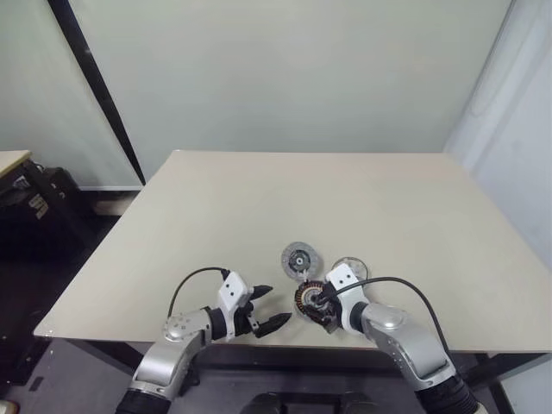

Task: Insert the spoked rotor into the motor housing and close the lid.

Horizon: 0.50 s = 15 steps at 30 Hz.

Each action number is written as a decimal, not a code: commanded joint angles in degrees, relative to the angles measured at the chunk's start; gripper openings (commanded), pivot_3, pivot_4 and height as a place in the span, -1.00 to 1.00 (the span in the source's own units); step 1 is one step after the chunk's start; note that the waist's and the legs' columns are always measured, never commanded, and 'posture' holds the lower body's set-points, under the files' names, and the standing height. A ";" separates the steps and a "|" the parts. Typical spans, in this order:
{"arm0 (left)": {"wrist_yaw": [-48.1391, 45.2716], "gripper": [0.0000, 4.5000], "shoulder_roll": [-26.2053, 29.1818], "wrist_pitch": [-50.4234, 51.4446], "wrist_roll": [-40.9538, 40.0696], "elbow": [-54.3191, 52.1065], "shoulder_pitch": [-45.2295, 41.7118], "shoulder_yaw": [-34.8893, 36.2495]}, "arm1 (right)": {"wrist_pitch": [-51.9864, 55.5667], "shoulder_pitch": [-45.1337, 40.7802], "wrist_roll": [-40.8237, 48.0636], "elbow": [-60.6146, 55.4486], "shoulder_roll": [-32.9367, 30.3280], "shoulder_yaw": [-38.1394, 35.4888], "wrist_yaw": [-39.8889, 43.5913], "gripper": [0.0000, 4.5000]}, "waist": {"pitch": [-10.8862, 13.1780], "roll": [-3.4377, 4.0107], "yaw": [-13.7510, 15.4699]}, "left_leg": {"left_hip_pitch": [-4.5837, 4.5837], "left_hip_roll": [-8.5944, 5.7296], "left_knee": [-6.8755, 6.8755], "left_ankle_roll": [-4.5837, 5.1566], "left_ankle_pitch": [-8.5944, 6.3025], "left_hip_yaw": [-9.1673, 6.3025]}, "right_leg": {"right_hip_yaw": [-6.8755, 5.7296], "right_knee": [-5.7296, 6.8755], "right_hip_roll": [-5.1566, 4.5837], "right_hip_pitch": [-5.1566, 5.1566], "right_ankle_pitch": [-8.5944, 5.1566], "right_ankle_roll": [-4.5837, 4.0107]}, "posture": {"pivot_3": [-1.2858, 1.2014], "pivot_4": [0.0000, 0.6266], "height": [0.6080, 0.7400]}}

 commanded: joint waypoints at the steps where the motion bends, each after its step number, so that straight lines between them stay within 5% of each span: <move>1: 0.16 1.00 0.10 -1.08 0.25 -1.43 -1.02 0.25 | 0.29 -0.69 1.30 -3.73 0.35 -2.60 -0.18 0.99 | 0.00 0.00 -0.01 | 0.00 0.00 0.00 0.00 0.00 0.00 | 0.01 0.00 0.00 -0.01 0.00 0.00 | 0.03 -1.00 1.00; 5: 0.16 1.00 0.13 -1.12 0.27 -1.46 -0.94 0.24 | 2.44 -1.26 2.11 -6.34 -0.05 -3.84 0.13 0.99 | 0.00 0.00 -0.01 | -0.01 0.00 0.00 0.00 0.00 -0.01 | 0.01 0.00 0.00 -0.01 0.00 0.00 | 0.03 -1.00 1.00; 8: 0.17 1.00 0.13 -1.09 0.23 -1.54 -0.90 0.26 | 5.40 -1.58 2.34 -8.43 -0.62 -4.30 -0.29 0.73 | 0.00 0.00 -0.01 | -0.01 0.01 -0.01 0.00 0.00 -0.02 | -0.01 0.00 0.01 0.00 0.00 0.00 | 0.03 -1.00 1.00; 15: 0.17 1.00 0.08 -0.92 0.24 -1.64 -0.87 0.08 | 12.16 -3.23 1.10 -10.34 -2.15 0.10 -1.04 -0.38 | 0.00 0.00 -0.02 | -0.02 0.01 -0.01 0.00 0.00 -0.01 | -0.01 -0.01 -0.01 -0.02 0.00 0.00 | 0.03 -1.00 1.00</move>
